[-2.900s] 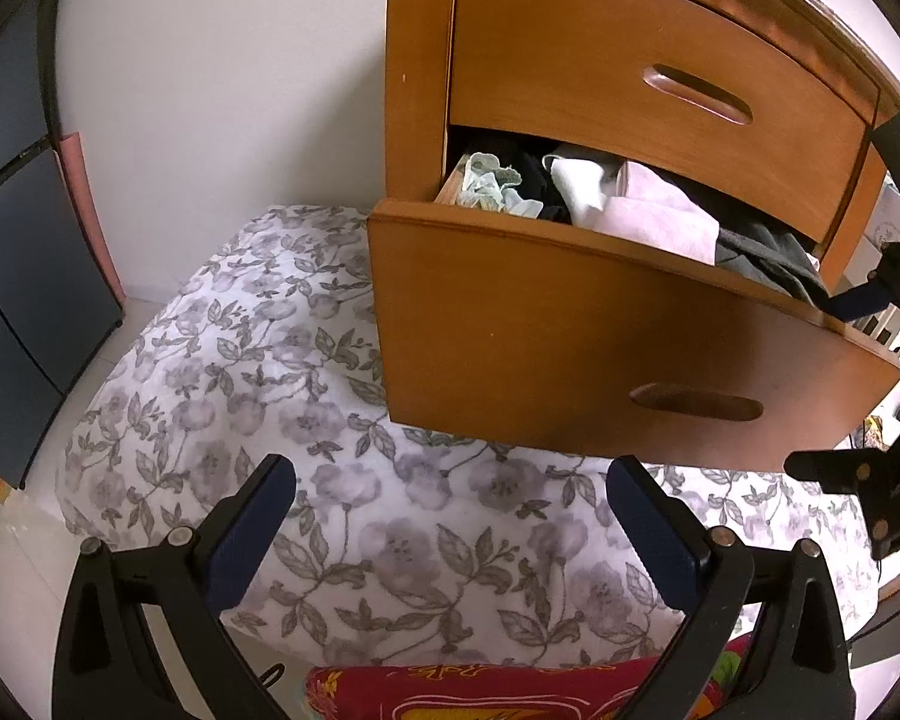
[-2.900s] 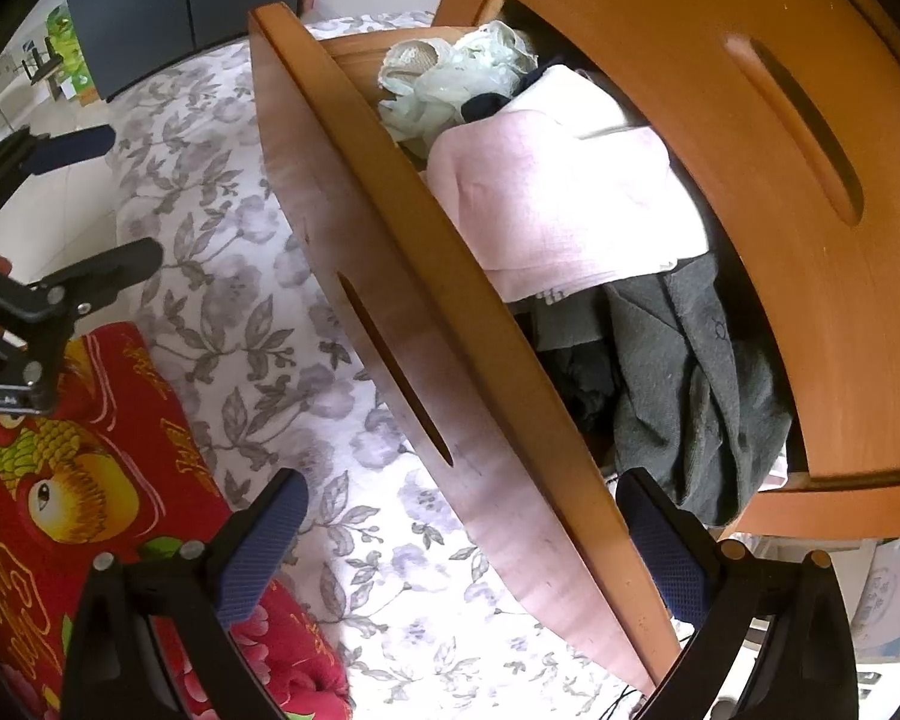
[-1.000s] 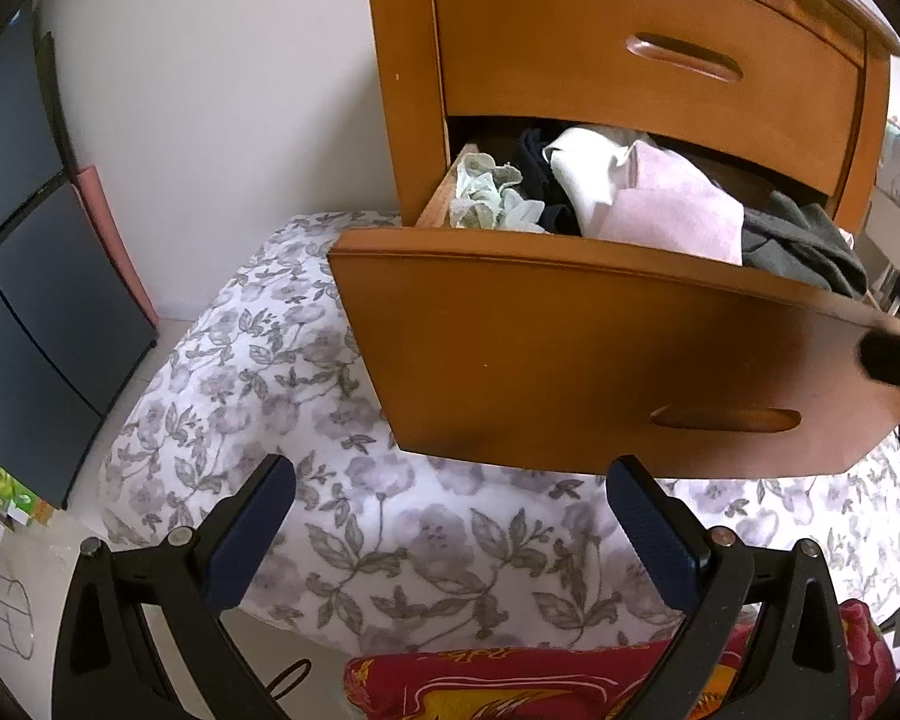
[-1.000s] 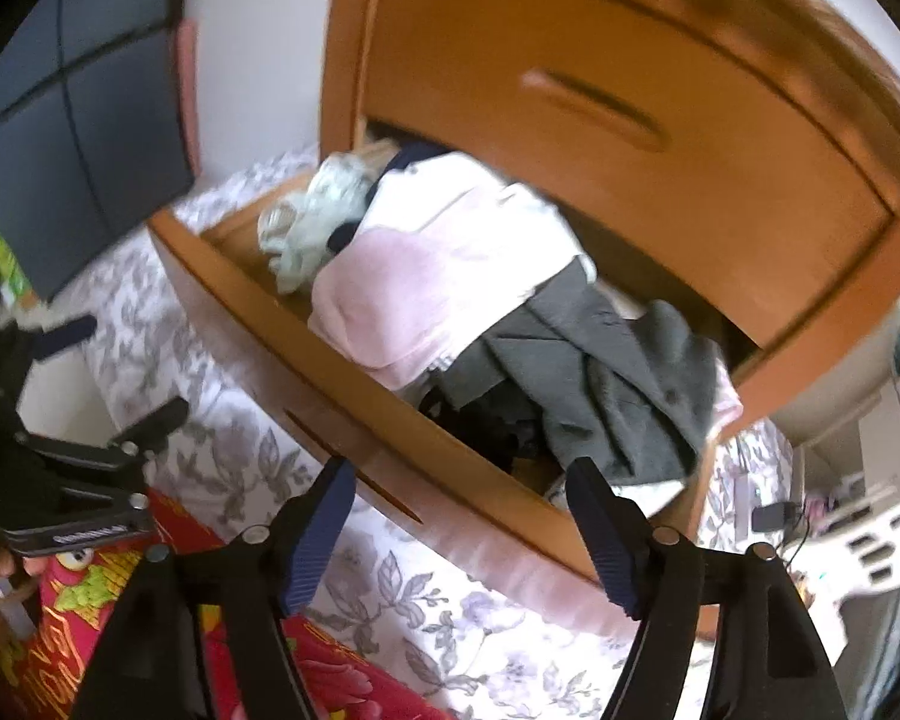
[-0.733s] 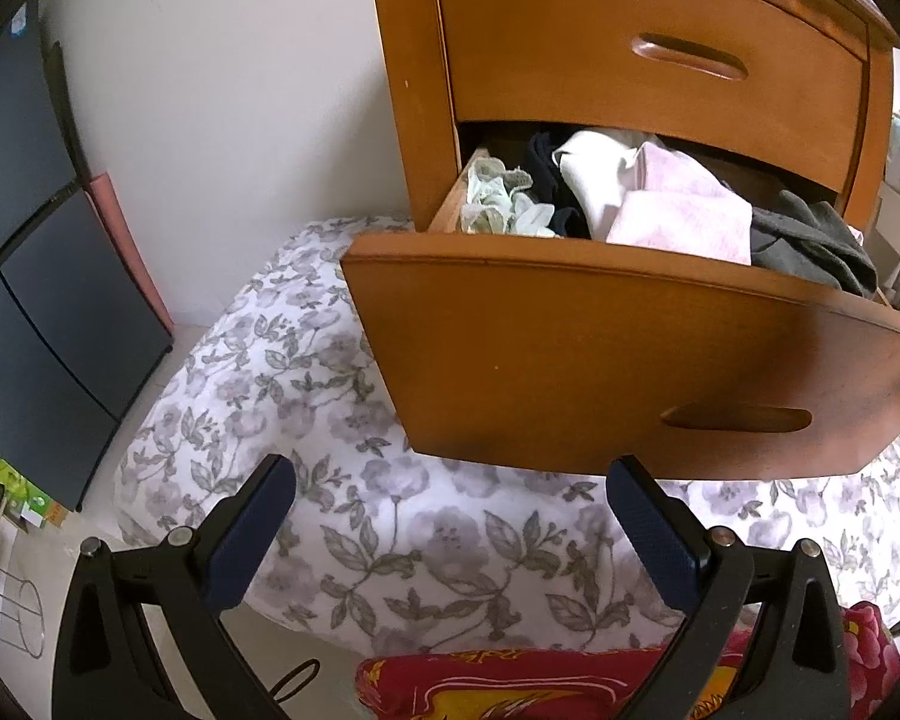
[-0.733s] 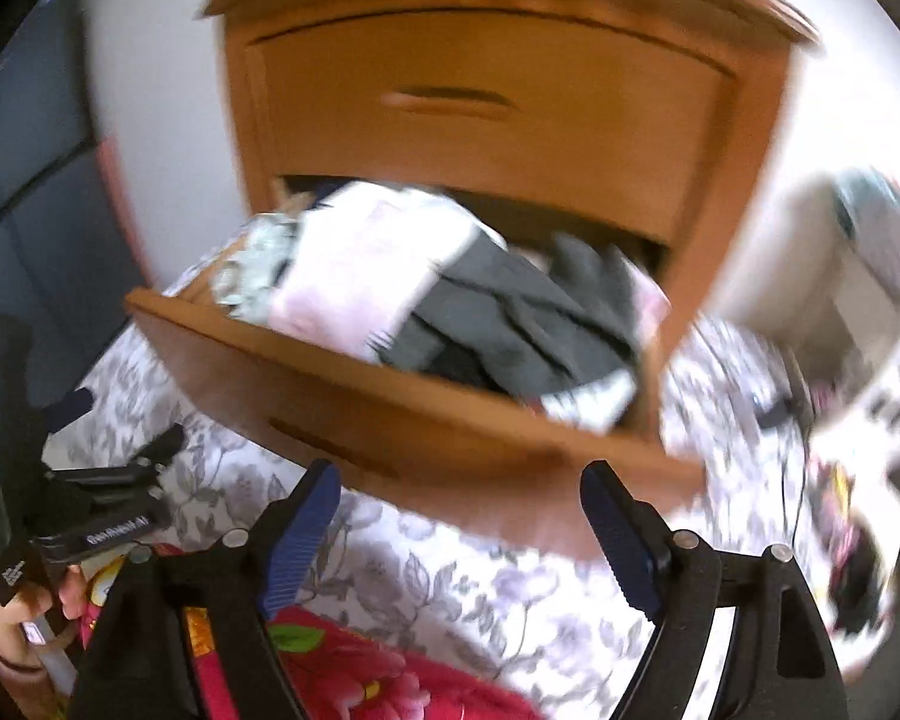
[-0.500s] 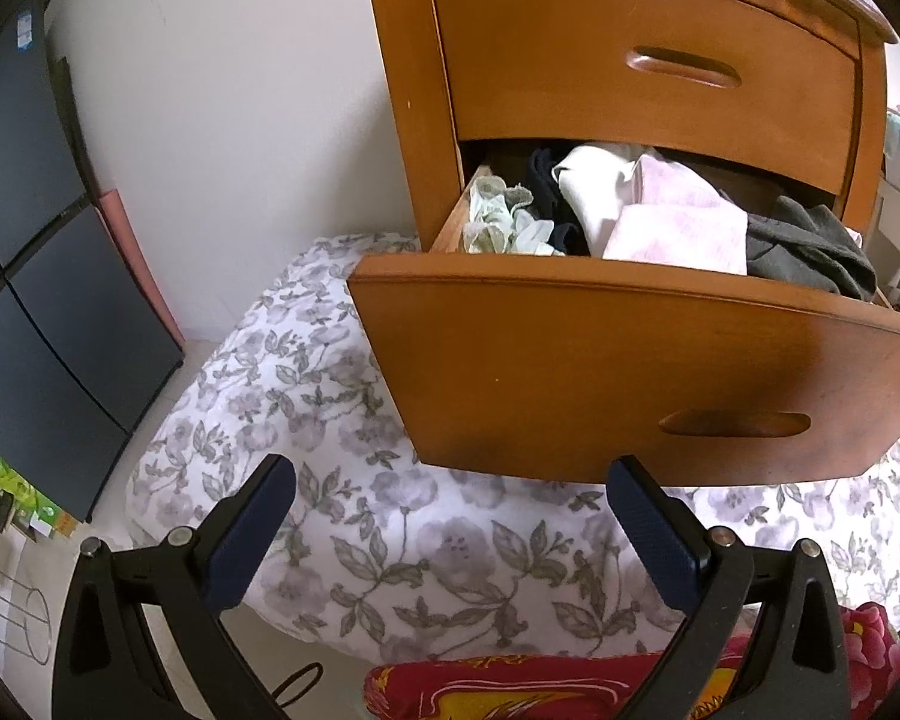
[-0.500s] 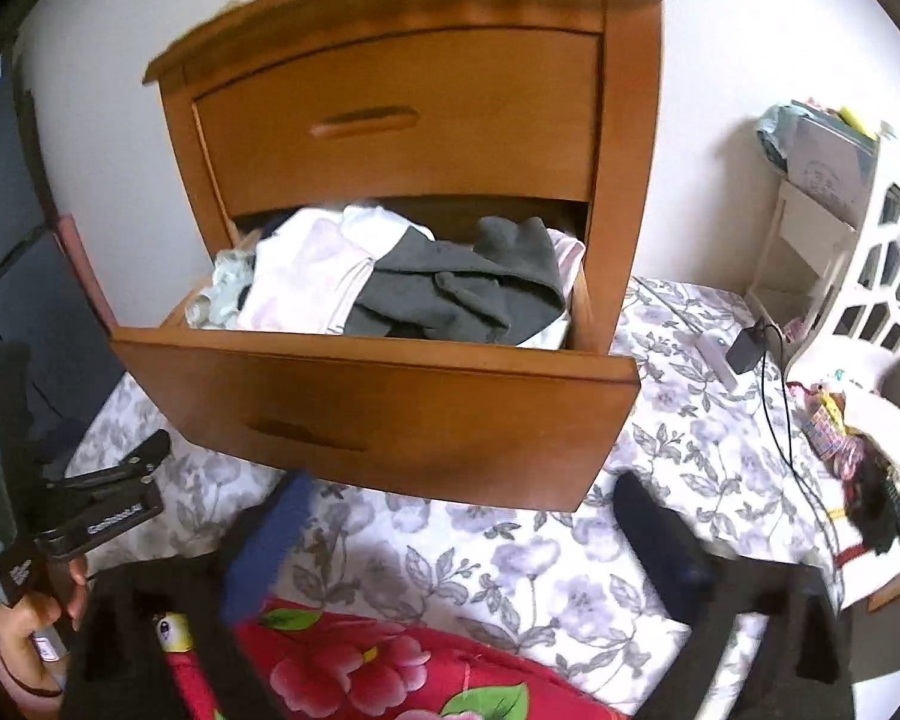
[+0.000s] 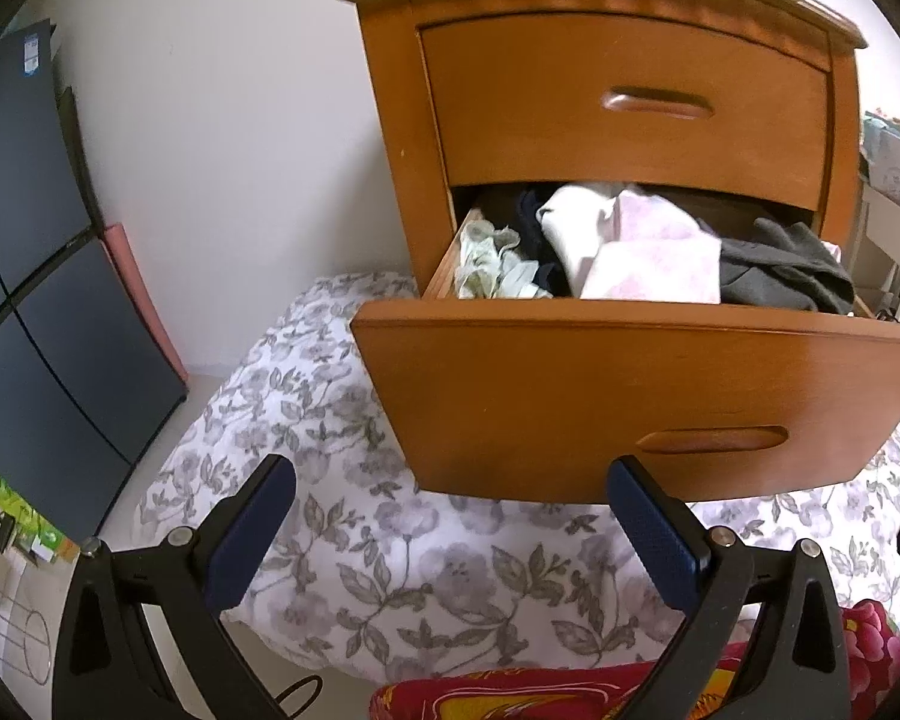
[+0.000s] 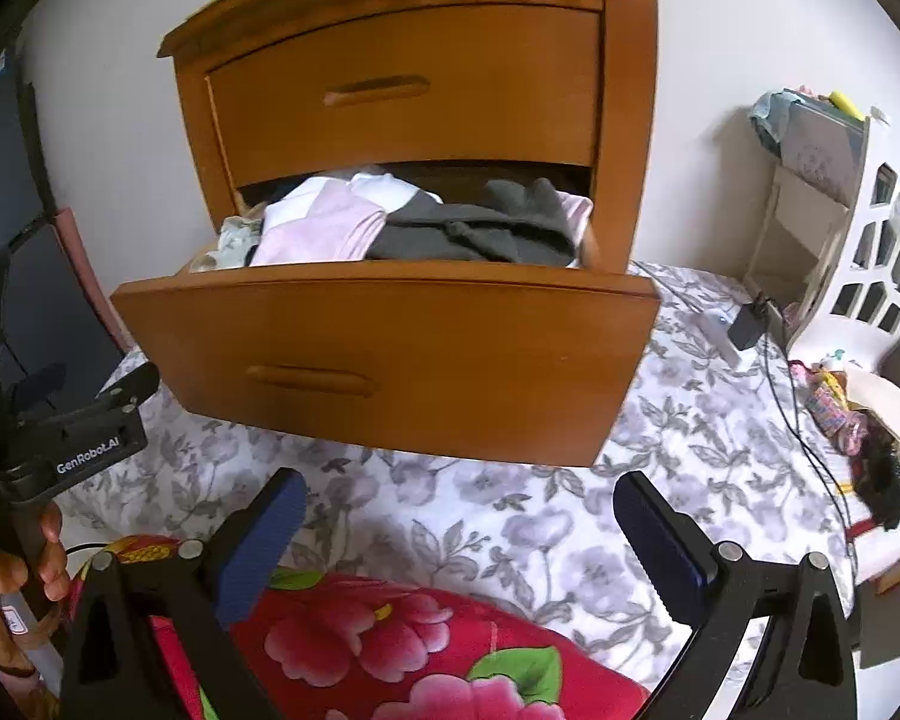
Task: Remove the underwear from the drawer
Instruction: 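Move the right gripper back away from the open drawer, then reach the left gripper into the drawer and grasp the pink sock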
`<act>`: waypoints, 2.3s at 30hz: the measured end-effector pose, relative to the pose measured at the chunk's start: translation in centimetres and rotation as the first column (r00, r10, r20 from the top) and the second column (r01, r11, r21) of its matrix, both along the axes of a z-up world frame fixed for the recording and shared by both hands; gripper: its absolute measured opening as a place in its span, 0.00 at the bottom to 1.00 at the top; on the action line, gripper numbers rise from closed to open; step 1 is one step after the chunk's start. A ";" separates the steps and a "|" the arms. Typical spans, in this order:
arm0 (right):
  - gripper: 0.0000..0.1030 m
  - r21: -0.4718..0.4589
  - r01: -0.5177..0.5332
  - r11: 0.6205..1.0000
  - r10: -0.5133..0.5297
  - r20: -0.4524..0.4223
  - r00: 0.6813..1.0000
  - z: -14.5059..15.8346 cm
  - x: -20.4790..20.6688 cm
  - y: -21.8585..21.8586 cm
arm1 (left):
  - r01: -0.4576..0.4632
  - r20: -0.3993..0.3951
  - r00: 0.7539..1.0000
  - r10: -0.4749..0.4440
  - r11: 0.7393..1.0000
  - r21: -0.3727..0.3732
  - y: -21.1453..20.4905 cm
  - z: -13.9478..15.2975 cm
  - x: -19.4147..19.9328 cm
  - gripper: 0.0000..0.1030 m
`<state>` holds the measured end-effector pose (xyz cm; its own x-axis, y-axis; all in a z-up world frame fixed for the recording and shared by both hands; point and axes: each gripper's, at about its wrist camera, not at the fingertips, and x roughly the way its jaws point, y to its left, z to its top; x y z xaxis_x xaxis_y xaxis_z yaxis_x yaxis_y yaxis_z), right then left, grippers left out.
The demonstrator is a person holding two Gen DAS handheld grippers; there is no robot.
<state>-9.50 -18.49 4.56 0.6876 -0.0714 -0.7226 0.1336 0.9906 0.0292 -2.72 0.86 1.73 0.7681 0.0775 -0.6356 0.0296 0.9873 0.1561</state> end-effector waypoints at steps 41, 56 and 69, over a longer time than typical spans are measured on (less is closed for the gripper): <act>1.00 0.086 0.082 0.993 -0.086 0.040 0.996 -1.1 2.2 -1.6 | 0.206 -0.176 0.955 -0.241 0.959 -0.192 -3.4 6.3 9.5 1.00; 1.00 0.128 0.067 0.990 -0.068 0.004 0.998 -1.9 2.7 -2.1 | 0.260 -0.358 0.892 -0.277 0.961 -0.095 -9.9 6.1 16.3 0.85; 1.00 0.154 0.058 0.986 -0.056 -0.022 0.998 -2.4 3.1 -2.3 | 0.297 -0.484 0.841 -0.244 0.954 0.036 -15.0 1.8 18.4 0.85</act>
<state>-6.39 -20.75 2.17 0.6729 0.0030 -0.7397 0.1915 0.9652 0.1781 15.66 -14.16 3.48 0.3810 -0.0029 -0.9246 0.3887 0.9079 0.1573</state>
